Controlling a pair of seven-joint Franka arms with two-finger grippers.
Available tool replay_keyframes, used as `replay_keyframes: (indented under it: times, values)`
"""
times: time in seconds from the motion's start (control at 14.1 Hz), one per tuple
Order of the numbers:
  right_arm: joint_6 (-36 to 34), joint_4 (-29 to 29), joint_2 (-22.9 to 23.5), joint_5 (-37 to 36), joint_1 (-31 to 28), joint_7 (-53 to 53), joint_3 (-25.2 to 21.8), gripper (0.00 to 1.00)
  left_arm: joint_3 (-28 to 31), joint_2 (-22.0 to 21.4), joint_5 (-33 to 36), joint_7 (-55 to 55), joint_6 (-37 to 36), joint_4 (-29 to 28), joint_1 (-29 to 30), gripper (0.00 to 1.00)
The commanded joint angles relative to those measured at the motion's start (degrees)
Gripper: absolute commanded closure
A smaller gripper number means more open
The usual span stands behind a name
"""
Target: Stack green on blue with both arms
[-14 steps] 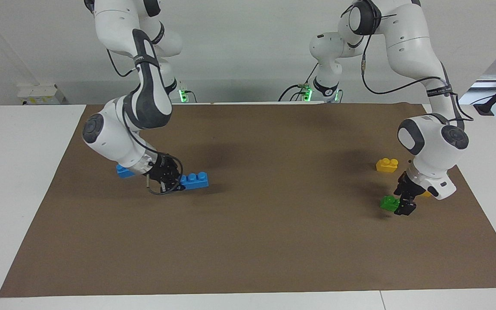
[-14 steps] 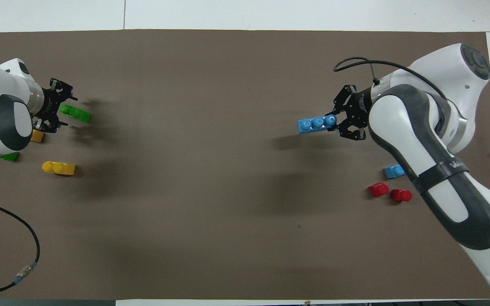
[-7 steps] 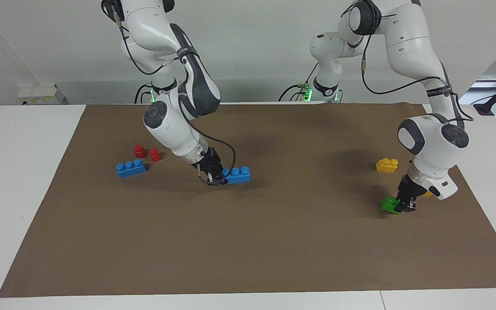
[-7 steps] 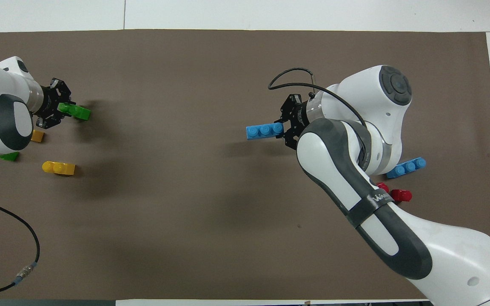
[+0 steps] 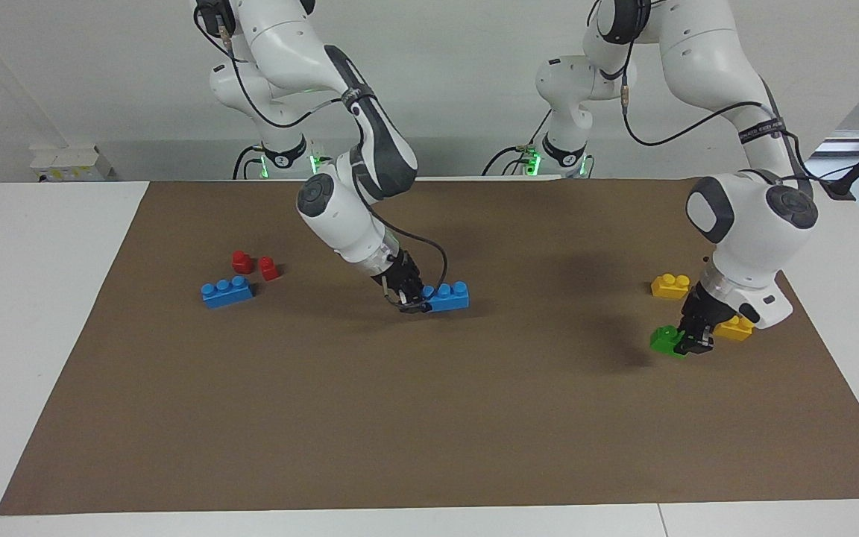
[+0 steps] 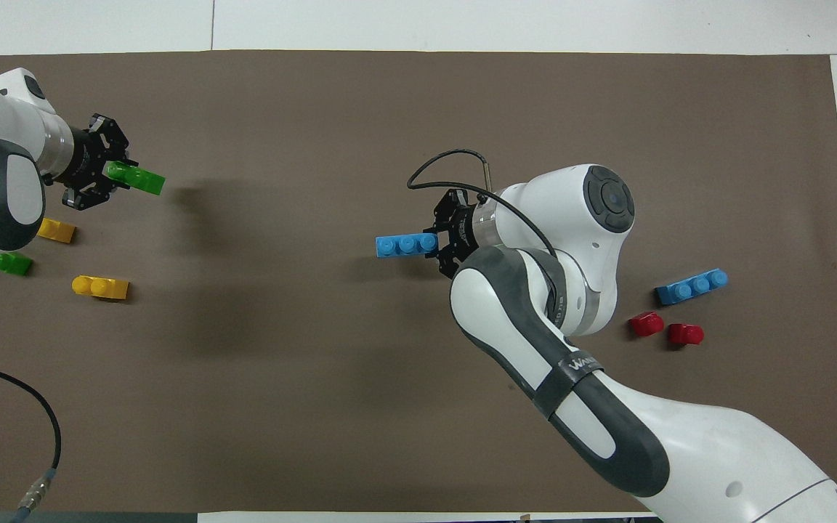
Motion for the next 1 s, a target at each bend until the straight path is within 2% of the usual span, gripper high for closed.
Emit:
replay_keyframes:
  times: [0.0,0.14,0.43,0.92]
  values:
    - [2.72,-1.95,0.27,2.11,1.31,-0.35,-0.22,1.0,0.73,-4.33,-0.19,-7.49,-4.81,-0.86,-4.54,1.0]
    - [4.56,-2.48,1.23,2.19,2.63,-0.08,-0.22,1.0,0.73,-6.35,-0.19,-14.6,-6.92,-0.86,-8.31,1.0]
    - [6.95,-2.39,2.56,2.28,5.0,4.57,-0.39,1.0,0.64,-7.42,4.11,-30.51,-8.33,-1.48,-17.28,1.0]
    - [6.94,-3.09,3.17,1.32,5.79,6.07,-0.66,1.0,0.56,-9.18,7.54,-46.25,-5.89,-7.45,-28.71,1.0]
